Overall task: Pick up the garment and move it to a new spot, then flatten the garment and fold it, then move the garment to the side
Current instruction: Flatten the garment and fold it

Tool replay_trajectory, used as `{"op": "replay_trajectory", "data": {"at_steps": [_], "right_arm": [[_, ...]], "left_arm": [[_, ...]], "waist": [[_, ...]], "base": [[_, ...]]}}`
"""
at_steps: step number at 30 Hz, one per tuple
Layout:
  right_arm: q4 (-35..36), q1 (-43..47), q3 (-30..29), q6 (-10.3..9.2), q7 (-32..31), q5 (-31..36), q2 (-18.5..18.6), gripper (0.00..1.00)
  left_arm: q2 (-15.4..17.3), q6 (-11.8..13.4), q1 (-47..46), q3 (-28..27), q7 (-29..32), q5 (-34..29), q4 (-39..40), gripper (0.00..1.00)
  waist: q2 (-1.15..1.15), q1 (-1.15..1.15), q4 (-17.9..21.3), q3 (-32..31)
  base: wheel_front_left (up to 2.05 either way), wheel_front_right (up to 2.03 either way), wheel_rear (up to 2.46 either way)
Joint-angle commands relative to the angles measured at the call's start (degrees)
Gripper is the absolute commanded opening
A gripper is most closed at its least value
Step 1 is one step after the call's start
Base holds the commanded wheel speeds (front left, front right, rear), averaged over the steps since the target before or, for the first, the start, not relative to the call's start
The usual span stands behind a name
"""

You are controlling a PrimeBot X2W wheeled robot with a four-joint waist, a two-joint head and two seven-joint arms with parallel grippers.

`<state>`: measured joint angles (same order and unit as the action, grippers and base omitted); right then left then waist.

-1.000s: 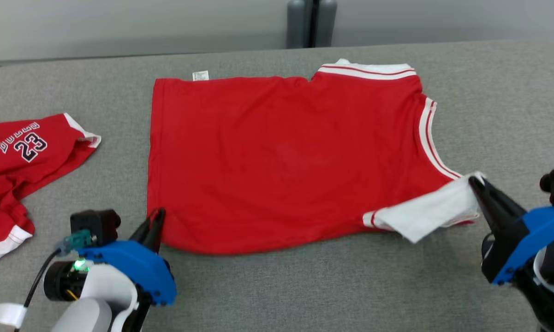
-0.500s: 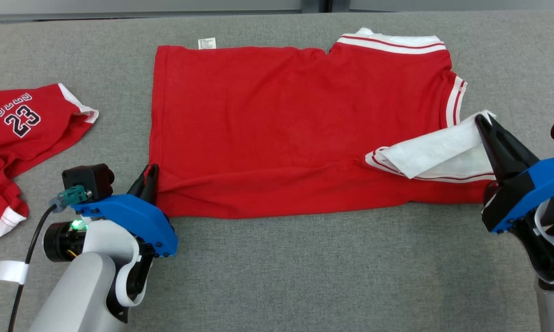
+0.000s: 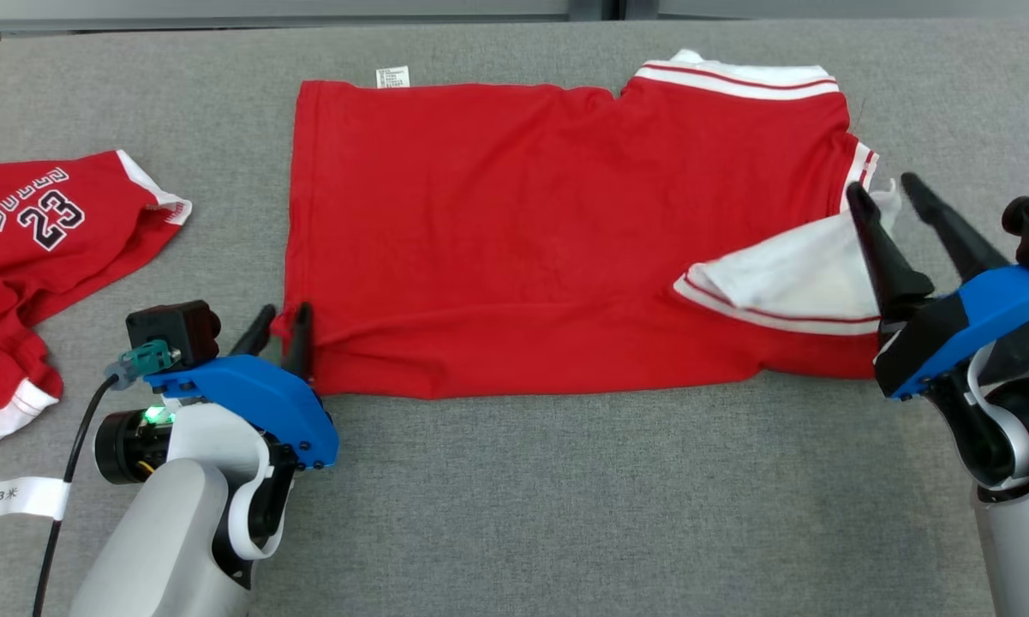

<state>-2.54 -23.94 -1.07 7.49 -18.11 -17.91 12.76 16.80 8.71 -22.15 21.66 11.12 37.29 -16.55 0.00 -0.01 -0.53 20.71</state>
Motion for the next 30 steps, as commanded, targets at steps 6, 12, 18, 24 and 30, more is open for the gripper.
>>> {"op": "replay_trajectory", "data": {"at_steps": [6,12,18,24,30], "right_arm": [[-1.74,0.17,0.64,0.01,6.20,-1.94,1.23,1.00],[-1.59,8.19,-5.35,0.01,1.12,-1.54,-1.10,1.00],[-0.83,14.14,-10.80,0.01,-2.67,1.57,-5.66,1.00],[-4.52,12.14,-12.17,0.01,-1.62,4.19,-8.34,1.00],[-11.29,7.91,-12.40,0.01,-0.83,6.30,-9.37,1.00]], "left_arm": [[0.05,0.42,2.13,-1.25,-6.14,-0.90,-0.11,1.00],[-0.29,0.99,7.41,0.45,-9.78,-2.26,0.86,1.00],[-0.92,1.17,8.22,2.59,-10.18,-3.70,-1.57,1.00],[-1.38,2.28,5.59,3.27,-10.51,-5.18,-5.69,1.00],[-2.05,2.70,3.54,3.12,-10.89,-4.94,-9.61,1.00]], "waist": [[0.00,0.01,-0.09,-3.08],[0.00,0.01,-0.35,-6.53],[0.00,0.01,0.21,-7.05],[0.00,0.01,1.26,-5.34],[0.00,0.01,1.60,-3.14]], "base": [[0.00,0.00,0.00],[0.00,0.00,0.00],[0.00,0.00,0.00],[0.00,0.00,0.00],[0.00,0.00,0.00]]}}
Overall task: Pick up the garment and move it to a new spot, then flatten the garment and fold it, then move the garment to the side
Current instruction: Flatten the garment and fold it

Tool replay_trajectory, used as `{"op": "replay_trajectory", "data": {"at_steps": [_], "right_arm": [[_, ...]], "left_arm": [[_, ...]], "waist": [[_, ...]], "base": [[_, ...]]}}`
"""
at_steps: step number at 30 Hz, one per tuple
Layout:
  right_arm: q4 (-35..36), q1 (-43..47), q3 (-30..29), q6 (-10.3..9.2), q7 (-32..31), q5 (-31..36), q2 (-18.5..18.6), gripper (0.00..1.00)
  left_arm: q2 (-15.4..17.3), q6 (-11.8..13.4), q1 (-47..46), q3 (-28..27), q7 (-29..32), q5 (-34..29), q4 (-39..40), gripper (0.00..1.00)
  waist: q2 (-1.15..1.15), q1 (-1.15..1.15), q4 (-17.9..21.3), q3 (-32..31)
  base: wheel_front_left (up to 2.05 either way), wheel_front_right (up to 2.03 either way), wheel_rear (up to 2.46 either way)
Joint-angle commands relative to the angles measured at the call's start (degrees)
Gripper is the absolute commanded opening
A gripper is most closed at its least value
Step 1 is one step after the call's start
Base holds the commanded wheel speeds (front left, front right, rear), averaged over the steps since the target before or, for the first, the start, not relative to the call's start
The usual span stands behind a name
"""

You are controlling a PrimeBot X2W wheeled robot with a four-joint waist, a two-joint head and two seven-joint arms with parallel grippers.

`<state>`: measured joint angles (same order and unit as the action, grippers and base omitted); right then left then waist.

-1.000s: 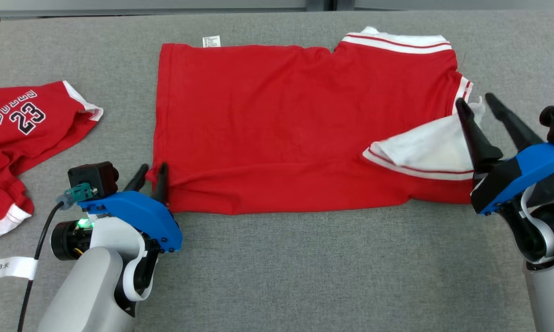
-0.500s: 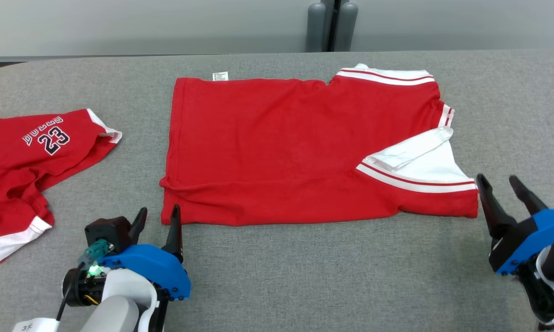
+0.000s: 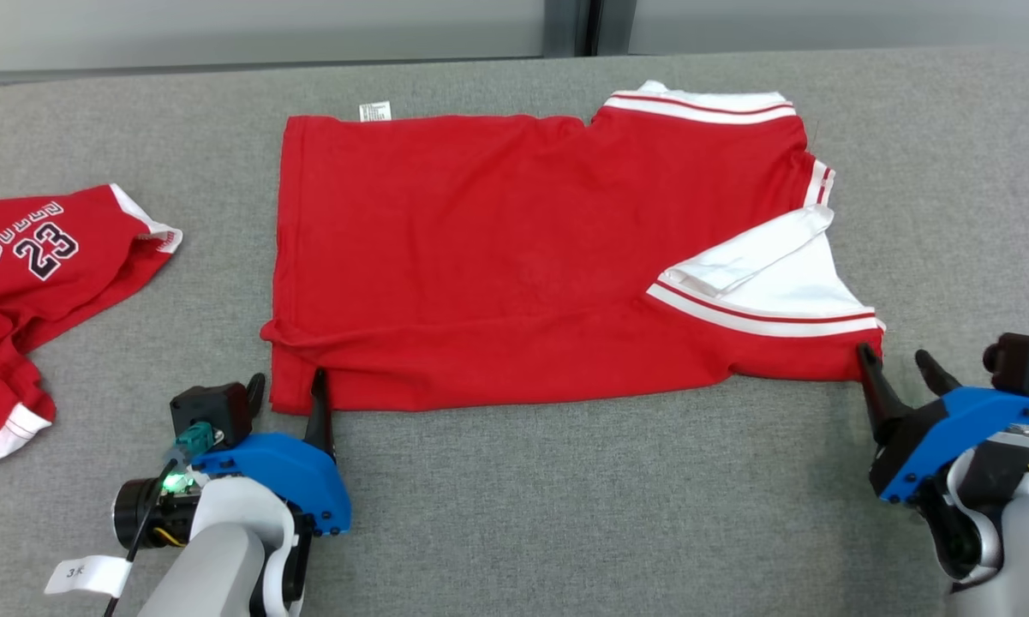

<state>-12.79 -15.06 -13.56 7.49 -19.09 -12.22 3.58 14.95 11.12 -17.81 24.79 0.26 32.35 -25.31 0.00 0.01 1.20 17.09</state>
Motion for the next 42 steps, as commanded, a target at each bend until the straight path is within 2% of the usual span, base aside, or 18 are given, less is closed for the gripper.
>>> {"op": "replay_trajectory", "data": {"at_steps": [1,7,8,9,10,11,16,22,27,32,36,42], "right_arm": [[-2.06,-1.82,0.20,0.01,0.32,0.53,-0.25,1.00],[-7.68,-4.76,0.83,0.01,-0.46,-0.21,-0.52,1.00],[-8.65,-4.89,0.78,0.01,-0.93,-0.66,-0.60,0.52],[-9.33,-5.10,1.00,0.01,-1.30,-0.93,-0.67,0.33],[-9.79,-5.35,1.14,0.01,-1.27,-1.11,-0.71,0.00],[-10.15,-5.42,1.36,0.01,-1.44,-1.45,-0.74,0.00],[-9.04,-4.41,1.26,0.01,-0.87,-1.84,-0.65,0.00],[-0.69,2.09,0.61,0.01,-0.64,-2.66,-0.54,0.00],[9.25,10.66,-0.20,0.01,-3.76,-4.63,-0.59,0.00],[15.73,17.65,-0.42,0.01,-7.94,-8.19,-0.63,0.00],[17.05,20.38,-0.44,0.01,-8.96,-9.45,-0.63,0.00],[14.97,21.48,-0.71,0.01,-9.41,-9.48,-0.63,0.00]], "left_arm": [[-0.31,0.23,-1.02,0.05,0.05,0.13,-1.41,1.00],[-1.08,-0.25,-1.30,0.51,1.14,1.02,-4.03,0.99],[-1.21,-0.39,-1.17,0.66,1.53,1.22,-4.45,0.59],[-1.33,-0.69,-1.05,0.95,2.10,1.38,-4.98,0.45],[-1.46,-1.08,-0.87,1.18,2.60,1.77,-5.37,0.13],[-1.61,-1.57,-0.68,1.41,3.04,2.08,-5.69,0.00],[-1.89,-2.47,0.13,1.11,3.12,3.33,-5.73,0.00],[-0.61,-2.89,2.24,0.78,2.51,4.13,-1.41,0.00],[2.22,-1.59,6.49,1.14,4.46,3.67,5.85,0.00],[5.30,0.23,11.71,1.59,8.04,3.76,12.39,0.00],[6.46,1.74,15.42,1.87,10.72,4.80,15.67,0.00],[7.54,3.76,19.46,2.06,13.23,5.78,18.36,0.00]], "waist": [[0.00,-0.01,-0.14,0.84],[0.00,-0.01,-0.38,1.93],[0.00,-0.01,-0.42,1.95],[0.00,-0.01,-0.46,1.94],[0.00,-0.01,-0.49,1.91],[0.00,-0.01,-0.55,1.80],[0.00,-0.01,-0.80,0.77],[0.00,-0.01,-1.14,-2.56],[0.00,-0.01,-0.78,-5.09],[0.00,-0.01,-0.04,-6.17],[0.00,-0.01,0.49,-6.44],[0.00,-0.01,0.59,-6.64]], "base": [[0.00,0.00,0.00],[0.00,0.00,0.00],[0.00,0.00,0.00],[0.00,0.00,0.00],[0.00,0.00,0.00],[0.00,0.00,0.00],[0.00,0.00,0.00],[0.00,0.00,0.00],[0.00,0.00,0.00],[0.00,0.00,0.00],[0.00,0.00,0.00],[0.00,0.00,0.00]]}}
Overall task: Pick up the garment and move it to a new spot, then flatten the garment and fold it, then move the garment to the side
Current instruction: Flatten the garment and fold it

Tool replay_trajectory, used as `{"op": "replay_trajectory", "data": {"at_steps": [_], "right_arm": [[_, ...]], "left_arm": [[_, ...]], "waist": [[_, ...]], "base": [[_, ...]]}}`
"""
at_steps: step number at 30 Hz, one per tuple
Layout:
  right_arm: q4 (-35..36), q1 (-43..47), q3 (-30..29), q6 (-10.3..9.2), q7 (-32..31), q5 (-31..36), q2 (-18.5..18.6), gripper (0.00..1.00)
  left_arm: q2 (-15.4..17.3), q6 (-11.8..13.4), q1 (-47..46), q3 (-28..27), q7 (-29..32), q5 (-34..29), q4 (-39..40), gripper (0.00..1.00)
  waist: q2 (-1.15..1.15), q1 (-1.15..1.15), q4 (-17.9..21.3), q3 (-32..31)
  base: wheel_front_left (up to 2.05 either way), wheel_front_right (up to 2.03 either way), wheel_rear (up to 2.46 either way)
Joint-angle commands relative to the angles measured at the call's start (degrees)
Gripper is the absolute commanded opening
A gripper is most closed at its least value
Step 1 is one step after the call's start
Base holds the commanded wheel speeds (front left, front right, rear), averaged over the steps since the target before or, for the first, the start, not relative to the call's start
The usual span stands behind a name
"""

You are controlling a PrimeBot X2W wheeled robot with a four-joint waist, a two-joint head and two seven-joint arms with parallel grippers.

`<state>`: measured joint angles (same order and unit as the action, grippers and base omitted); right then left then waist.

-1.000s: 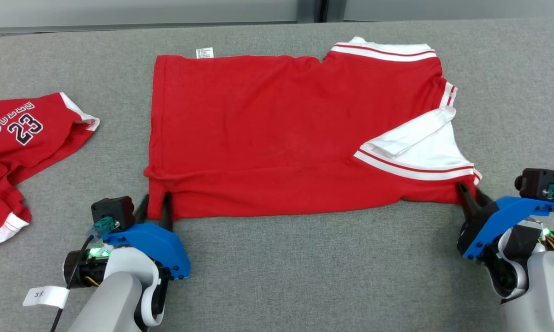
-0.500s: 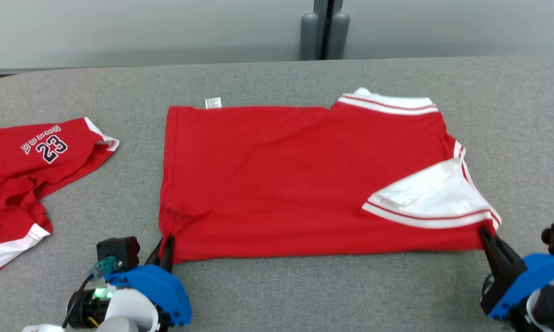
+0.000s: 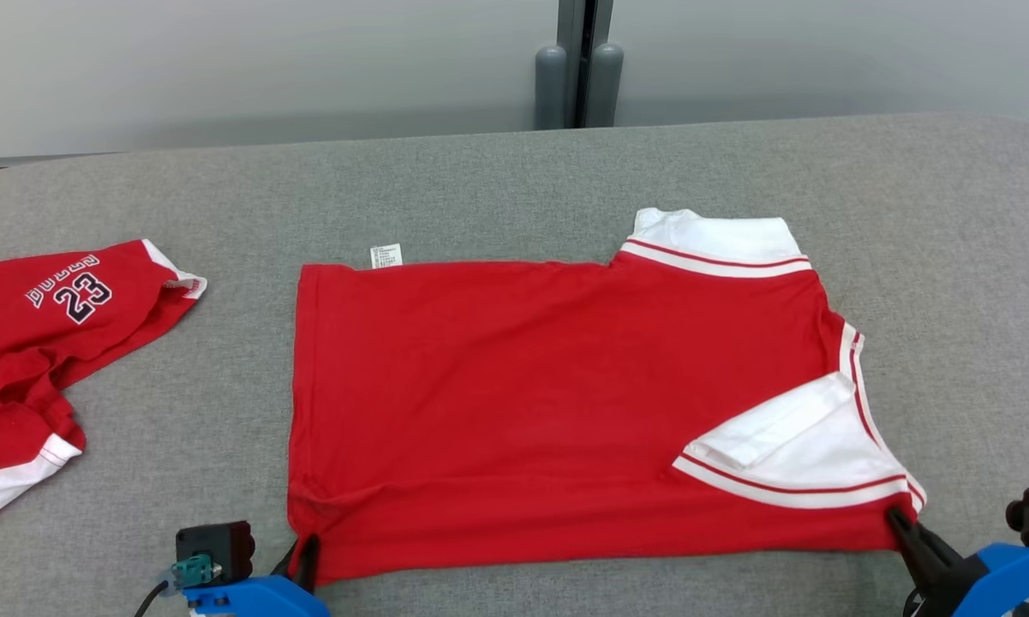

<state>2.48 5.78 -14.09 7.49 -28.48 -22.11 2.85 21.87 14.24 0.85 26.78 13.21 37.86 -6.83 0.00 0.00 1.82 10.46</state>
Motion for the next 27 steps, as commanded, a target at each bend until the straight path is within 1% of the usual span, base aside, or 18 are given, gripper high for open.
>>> {"op": "replay_trajectory", "data": {"at_steps": [1,5,7,10,13,14,15,16,19,22,25,27], "right_arm": [[-0.79,0.53,-0.13,0.01,-0.28,0.38,0.10,0.00],[-3.01,1.32,0.89,0.01,-2.42,-0.28,0.09,0.00],[-4.02,1.72,1.31,0.01,-4.54,-0.74,0.09,0.00],[-4.72,2.42,1.35,0.01,-7.12,-0.97,0.08,0.00],[-4.15,2.95,0.92,0.01,-7.57,-0.69,0.09,0.00],[-3.89,2.99,0.77,0.01,-7.09,-0.67,0.09,0.45],[-3.57,2.89,0.51,0.01,-6.39,-0.68,0.12,1.00],[-3.37,2.78,0.66,0.01,-6.20,-0.60,0.10,1.00],[-1.56,1.87,0.44,0.01,-5.40,-0.11,0.12,1.00],[1.80,0.40,-0.26,0.01,-5.29,1.39,0.10,1.00],[6.37,-2.34,-0.25,0.02,-7.14,3.70,0.23,1.00],[8.54,-4.92,0.14,0.01,-8.99,4.99,1.21,1.00]], "left_arm": [[0.70,0.71,1.10,0.15,0.42,0.25,0.08,0.00],[0.97,0.95,1.86,0.52,0.86,0.23,-0.32,0.00],[1.18,1.33,1.98,0.43,0.70,-0.03,-0.90,0.00],[1.45,1.67,2.44,0.35,0.85,0.11,-1.64,0.00],[1.63,1.93,2.92,0.38,1.26,0.30,-1.85,0.00],[1.64,1.97,3.07,0.40,1.27,0.42,-1.82,0.00],[1.59,1.91,3.12,0.38,1.18,0.47,-1.66,0.35],[1.62,1.93,3.13,0.33,0.70,0.26,-1.49,1.00],[1.80,2.01,2.58,0.26,0.83,0.17,-0.45,1.00],[2.83,2.49,1.91,-0.21,1.77,0.15,1.87,1.00],[4.53,2.85,-0.35,-1.16,3.15,-0.31,5.14,1.00],[5.89,2.26,-2.58,-1.49,4.75,-0.43,6.38,1.00]], "waist": [[0.00,0.00,-0.09,-0.04],[0.00,0.00,-0.52,-0.35],[0.00,0.00,-0.60,-0.60],[0.00,0.00,-0.61,-1.01],[0.00,0.00,-0.52,-1.36],[0.00,0.00,-0.50,-1.48],[0.00,0.00,-0.49,-1.56],[0.00,0.00,-0.49,-1.66],[0.00,0.00,-0.48,-2.01],[0.00,0.00,-0.50,-2.32],[0.00,0.00,-0.47,-2.39],[0.00,0.00,-0.50,-2.23]], "base": [[0.00,0.00,0.00],[0.00,0.00,0.00],[0.00,0.00,0.00],[0.00,0.00,0.00],[0.00,0.00,0.00],[0.00,0.00,0.00],[0.00,0.00,0.00],[0.00,0.00,0.00],[0.00,0.00,0.00],[0.00,0.00,0.00],[0.00,0.00,0.00],[0.00,0.00,0.00]]}}
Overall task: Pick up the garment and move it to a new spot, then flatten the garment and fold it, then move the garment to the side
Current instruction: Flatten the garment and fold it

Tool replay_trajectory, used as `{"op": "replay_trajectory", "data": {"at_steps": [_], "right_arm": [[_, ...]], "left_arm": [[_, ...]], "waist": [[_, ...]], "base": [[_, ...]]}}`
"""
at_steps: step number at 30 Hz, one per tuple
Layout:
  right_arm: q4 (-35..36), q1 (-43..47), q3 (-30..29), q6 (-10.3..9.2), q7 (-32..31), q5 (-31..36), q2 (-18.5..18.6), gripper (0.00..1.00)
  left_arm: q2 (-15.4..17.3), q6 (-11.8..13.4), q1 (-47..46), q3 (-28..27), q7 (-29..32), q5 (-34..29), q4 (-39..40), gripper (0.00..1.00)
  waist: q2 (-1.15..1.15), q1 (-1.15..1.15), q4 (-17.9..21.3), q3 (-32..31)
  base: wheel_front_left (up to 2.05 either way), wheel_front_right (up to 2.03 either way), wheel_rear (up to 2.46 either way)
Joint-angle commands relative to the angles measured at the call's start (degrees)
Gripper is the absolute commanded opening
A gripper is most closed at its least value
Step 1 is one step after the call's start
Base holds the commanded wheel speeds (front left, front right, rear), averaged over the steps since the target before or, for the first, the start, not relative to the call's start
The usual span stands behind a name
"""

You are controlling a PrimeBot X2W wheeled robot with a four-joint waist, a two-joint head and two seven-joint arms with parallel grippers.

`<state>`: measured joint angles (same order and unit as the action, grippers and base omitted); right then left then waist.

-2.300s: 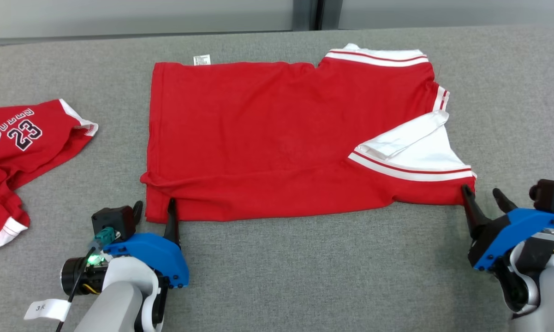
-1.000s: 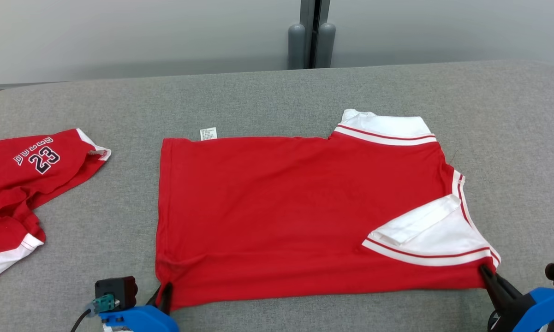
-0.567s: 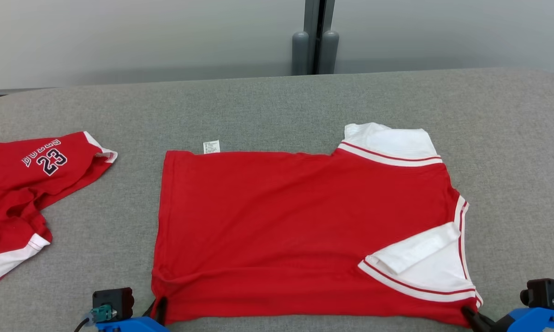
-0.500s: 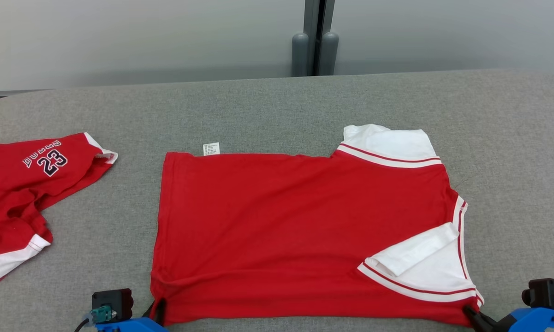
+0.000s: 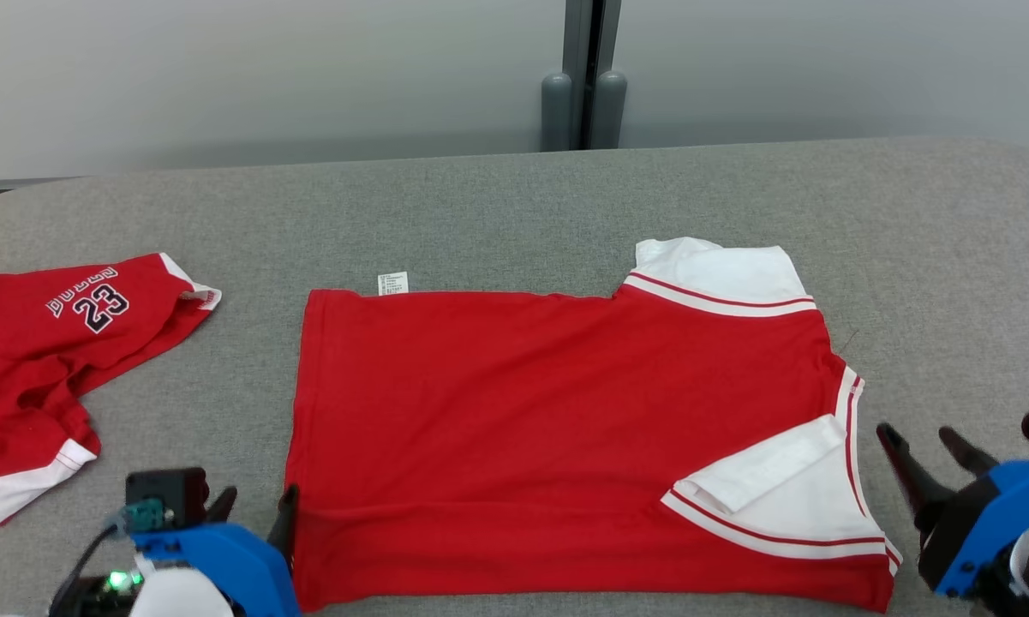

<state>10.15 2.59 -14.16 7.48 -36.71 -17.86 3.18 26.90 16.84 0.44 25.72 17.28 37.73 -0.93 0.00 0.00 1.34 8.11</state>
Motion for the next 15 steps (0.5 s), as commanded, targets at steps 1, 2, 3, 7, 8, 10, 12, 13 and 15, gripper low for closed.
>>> {"op": "replay_trajectory", "data": {"at_steps": [1,2,3,7,8,10,12,13,15], "right_arm": [[1.64,-3.59,0.70,0.03,-1.72,0.83,1.24,1.00],[1.97,-5.62,1.35,0.03,-2.62,0.80,1.69,1.00],[1.92,-7.82,2.35,0.03,-3.67,0.76,2.40,1.00],[-1.34,-18.10,6.51,0.03,-5.84,-0.54,5.00,1.00],[-2.16,-20.98,7.79,0.03,-5.72,-0.92,5.43,1.00],[-4.62,-26.33,10.79,0.03,-5.46,-1.13,6.40,1.00],[-6.98,-31.44,13.55,0.03,-4.82,-1.76,6.65,1.00],[-8.41,-33.77,14.84,0.02,-4.31,-1.93,6.83,1.00],[-10.98,-37.74,17.22,0.02,-3.40,-2.60,6.96,1.00]], "left_arm": [[1.65,-0.83,-3.80,-0.48,1.64,-0.57,0.84,1.00],[2.04,-1.43,-5.66,-0.60,2.55,-0.46,0.98,1.00],[2.72,-2.19,-7.80,-0.61,3.65,-0.47,0.89,1.00],[4.92,-7.23,-18.29,0.26,7.74,-1.10,-1.32,1.00],[4.76,-8.67,-20.92,0.09,8.70,-0.23,-2.14,1.00],[4.86,-11.92,-25.87,-0.13,10.45,1.23,-4.78,1.00],[5.42,-14.40,-30.34,-0.68,12.16,2.49,-7.64,1.00],[5.89,-15.87,-32.28,-0.49,13.01,2.86,-8.95,1.00],[6.98,-17.25,-35.40,-0.54,14.88,2.96,-11.76,1.00]], "waist": [[0.00,0.00,0.01,0.32],[0.00,0.00,0.06,0.60],[0.00,0.00,0.23,1.03],[0.00,0.00,1.17,3.86],[0.00,0.00,1.55,5.07],[0.00,0.00,2.37,6.92],[0.00,0.00,3.36,8.98],[0.00,0.00,3.84,9.85],[0.00,0.00,4.89,11.60]], "base": [[0.00,0.00,0.00],[0.00,0.00,0.00],[0.00,0.00,0.00],[0.00,0.00,0.00],[0.00,0.00,0.00],[0.00,0.00,0.00],[0.00,0.00,0.00],[0.00,0.00,0.00],[0.00,0.00,0.00]]}}
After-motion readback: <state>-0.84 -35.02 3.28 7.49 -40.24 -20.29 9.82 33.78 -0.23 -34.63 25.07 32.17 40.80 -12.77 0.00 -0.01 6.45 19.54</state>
